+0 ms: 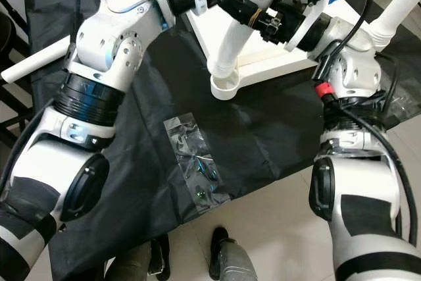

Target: Building children table

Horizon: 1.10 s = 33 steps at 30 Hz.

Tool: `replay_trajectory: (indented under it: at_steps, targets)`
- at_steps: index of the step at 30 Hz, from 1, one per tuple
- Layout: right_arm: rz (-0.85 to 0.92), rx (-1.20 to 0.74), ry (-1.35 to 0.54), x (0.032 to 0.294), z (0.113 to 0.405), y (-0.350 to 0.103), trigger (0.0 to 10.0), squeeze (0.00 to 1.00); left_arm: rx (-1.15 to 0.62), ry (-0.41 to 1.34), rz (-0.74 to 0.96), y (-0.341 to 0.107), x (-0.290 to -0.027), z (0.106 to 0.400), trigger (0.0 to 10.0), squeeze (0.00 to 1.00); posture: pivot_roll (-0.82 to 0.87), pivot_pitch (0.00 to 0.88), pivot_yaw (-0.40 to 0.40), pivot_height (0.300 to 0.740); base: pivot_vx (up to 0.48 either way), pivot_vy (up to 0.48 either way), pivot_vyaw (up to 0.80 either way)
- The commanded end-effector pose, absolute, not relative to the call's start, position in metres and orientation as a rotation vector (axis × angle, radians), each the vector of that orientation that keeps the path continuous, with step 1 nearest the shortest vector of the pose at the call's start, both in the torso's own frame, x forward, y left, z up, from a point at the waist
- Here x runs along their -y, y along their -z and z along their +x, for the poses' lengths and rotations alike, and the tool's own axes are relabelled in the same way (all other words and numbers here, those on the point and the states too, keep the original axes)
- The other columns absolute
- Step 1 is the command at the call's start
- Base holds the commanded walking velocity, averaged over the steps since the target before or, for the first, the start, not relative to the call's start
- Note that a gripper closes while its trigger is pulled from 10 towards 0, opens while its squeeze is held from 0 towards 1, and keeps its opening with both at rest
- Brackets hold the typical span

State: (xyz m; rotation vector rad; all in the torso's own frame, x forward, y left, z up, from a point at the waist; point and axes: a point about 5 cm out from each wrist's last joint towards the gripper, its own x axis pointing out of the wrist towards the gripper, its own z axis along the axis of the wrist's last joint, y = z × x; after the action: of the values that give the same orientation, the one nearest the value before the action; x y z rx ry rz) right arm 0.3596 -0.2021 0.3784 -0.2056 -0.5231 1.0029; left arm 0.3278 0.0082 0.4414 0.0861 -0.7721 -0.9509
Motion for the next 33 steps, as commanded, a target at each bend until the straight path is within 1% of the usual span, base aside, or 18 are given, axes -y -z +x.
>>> replay_trajectory:
  at_steps: [1,2,3,6,7,8,9,13,20,21,22,24,28,29,30,31,32,33]
  targets:
    - [-0.255,0.517,-0.995,0.206,0.358,-0.378,0.0,0.00,0.836,0.750,-0.013,-0.459,-0.044,0.337,10.0,0.00,0.05,0.307,0.028,0.740,0.000,0.000,0.00]
    - [-0.255,0.517,-0.995,0.206,0.358,-0.378,0.0,0.00,0.836,0.750,-0.013,-0.459,-0.044,0.337,10.0,0.00,0.05,0.307,0.028,0.740,0.000,0.000,0.00]
    - [-0.258,0.519,-0.977,0.208,0.359,-0.380,0.0,0.00,0.847,0.720,-0.045,-0.462,-0.051,0.338,10.0,0.00,0.05,0.307,0.028,0.740,0.000,0.000,0.00]
    - [-0.258,0.519,-0.977,0.208,0.359,-0.380,0.0,0.00,0.847,0.720,-0.045,-0.462,-0.051,0.338,10.0,0.00,0.05,0.307,0.028,0.740,0.000,0.000,0.00]
    - [-0.263,0.522,-0.953,0.210,0.360,-0.381,0.0,0.00,0.859,0.695,-0.089,-0.464,-0.059,0.340,10.0,0.00,0.05,0.308,0.024,0.740,0.000,0.000,0.00]
    - [-0.263,0.522,-0.953,0.210,0.360,-0.381,0.0,0.00,0.859,0.695,-0.089,-0.464,-0.059,0.340,10.0,0.00,0.05,0.308,0.024,0.740,0.000,0.000,0.00]
    - [-0.263,0.531,-0.933,0.210,0.361,-0.384,0.0,0.00,0.872,0.673,-0.151,-0.467,-0.068,0.341,10.0,0.00,0.04,0.312,0.015,0.740,0.000,0.000,0.00]
    - [-0.244,0.568,-0.919,0.209,0.362,-0.390,0.0,0.00,0.871,0.651,-0.207,-0.468,-0.078,0.343,10.0,0.00,0.04,0.314,0.000,0.740,0.000,0.000,0.00]
    - [-0.240,0.597,-0.914,0.208,0.362,-0.395,0.0,0.00,0.850,0.651,-0.228,-0.465,-0.080,0.346,10.0,0.00,0.04,0.316,-0.007,0.740,0.000,0.000,0.00]
    - [-0.241,0.603,-0.902,0.208,0.363,-0.396,0.0,0.00,0.846,0.664,-0.275,-0.463,-0.080,0.347,10.0,0.00,0.04,0.317,-0.016,0.740,0.000,0.000,0.00]
    - [-0.241,0.603,-0.902,0.208,0.363,-0.396,0.0,0.00,0.846,0.664,-0.275,-0.463,-0.080,0.347,10.0,0.00,0.04,0.317,-0.016,0.740,0.000,0.000,0.00]
    - [-0.236,0.627,-0.851,0.209,0.365,-0.400,0.0,0.00,0.846,0.721,-0.372,-0.463,-0.077,0.346,10.0,0.00,0.04,0.315,-0.019,0.740,0.000,0.000,0.00]
    - [-0.182,0.667,-0.800,0.210,0.367,-0.407,0.0,0.00,0.809,0.677,-0.360,-0.460,-0.079,0.349,10.0,0.00,0.05,0.317,-0.017,0.740,0.000,0.000,0.00]
    - [-0.158,0.684,-0.804,0.209,0.367,-0.408,0.0,0.00,0.747,0.642,-0.321,-0.454,-0.081,0.355,10.0,0.00,0.05,0.320,-0.017,0.740,0.000,0.000,0.00]
    - [-0.158,0.684,-0.804,0.209,0.367,-0.408,0.0,0.00,0.747,0.642,-0.321,-0.454,-0.081,0.355,10.0,0.00,0.05,0.320,-0.017,0.740,0.000,0.000,0.00]
    - [-0.105,0.694,-0.862,0.203,0.367,-0.409,3.3,0.00,0.593,0.650,-0.270,-0.435,-0.077,0.369,10.0,0.00,0.04,0.328,-0.012,0.740,0.000,0.000,0.00]
    - [-0.105,0.694,-0.862,0.203,0.367,-0.409,3.3,0.00,0.593,0.650,-0.270,-0.435,-0.077,0.369,10.0,0.00,0.04,0.328,-0.012,0.740,0.000,0.000,0.00]
    - [-0.073,0.699,-0.928,0.198,0.366,-0.408,10.0,0.00,0.506,0.696,-0.220,-0.423,-0.068,0.374,10.0,0.00,0.04,0.338,-0.007,0.740,0.000,0.000,0.00]
